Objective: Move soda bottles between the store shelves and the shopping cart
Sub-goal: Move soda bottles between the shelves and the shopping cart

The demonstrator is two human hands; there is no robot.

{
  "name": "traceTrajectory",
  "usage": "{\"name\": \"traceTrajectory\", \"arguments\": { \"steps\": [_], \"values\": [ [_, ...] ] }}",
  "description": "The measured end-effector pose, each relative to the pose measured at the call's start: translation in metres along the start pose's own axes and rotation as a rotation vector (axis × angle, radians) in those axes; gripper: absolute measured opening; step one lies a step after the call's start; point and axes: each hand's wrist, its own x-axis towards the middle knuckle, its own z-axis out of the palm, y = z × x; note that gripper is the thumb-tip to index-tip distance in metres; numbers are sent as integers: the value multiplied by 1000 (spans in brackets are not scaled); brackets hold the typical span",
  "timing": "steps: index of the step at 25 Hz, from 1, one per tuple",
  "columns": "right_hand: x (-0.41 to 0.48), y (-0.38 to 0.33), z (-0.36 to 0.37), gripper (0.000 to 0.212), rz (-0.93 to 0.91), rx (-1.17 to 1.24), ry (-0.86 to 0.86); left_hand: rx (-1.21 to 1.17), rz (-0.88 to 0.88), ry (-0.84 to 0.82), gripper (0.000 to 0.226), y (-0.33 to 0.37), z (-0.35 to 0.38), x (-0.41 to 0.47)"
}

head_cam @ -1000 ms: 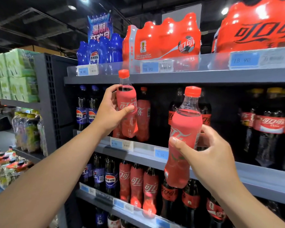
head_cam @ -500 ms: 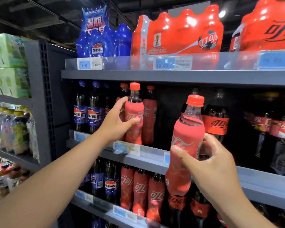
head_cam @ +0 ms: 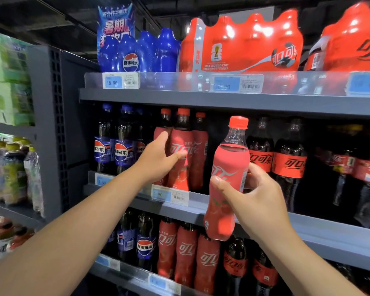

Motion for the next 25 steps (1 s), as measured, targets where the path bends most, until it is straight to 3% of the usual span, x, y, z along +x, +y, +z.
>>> {"name": "traceTrajectory", "arguments": {
  "steps": [10,13,17,25],
  "values": [
    [36,-12,24,19,3,37,46,100,113,-30,26,0,-14,7],
    [40,-16,31,21,-10,59,52,101,142,-5,49,-2,-16,3],
    [45,-18,43,24,-37,11,67,166,153,59,35,-2,-17,0],
    [61,-18,66,28,-5,-58,120,134,155,60,29,-4,-14,-2]
  ]
}}
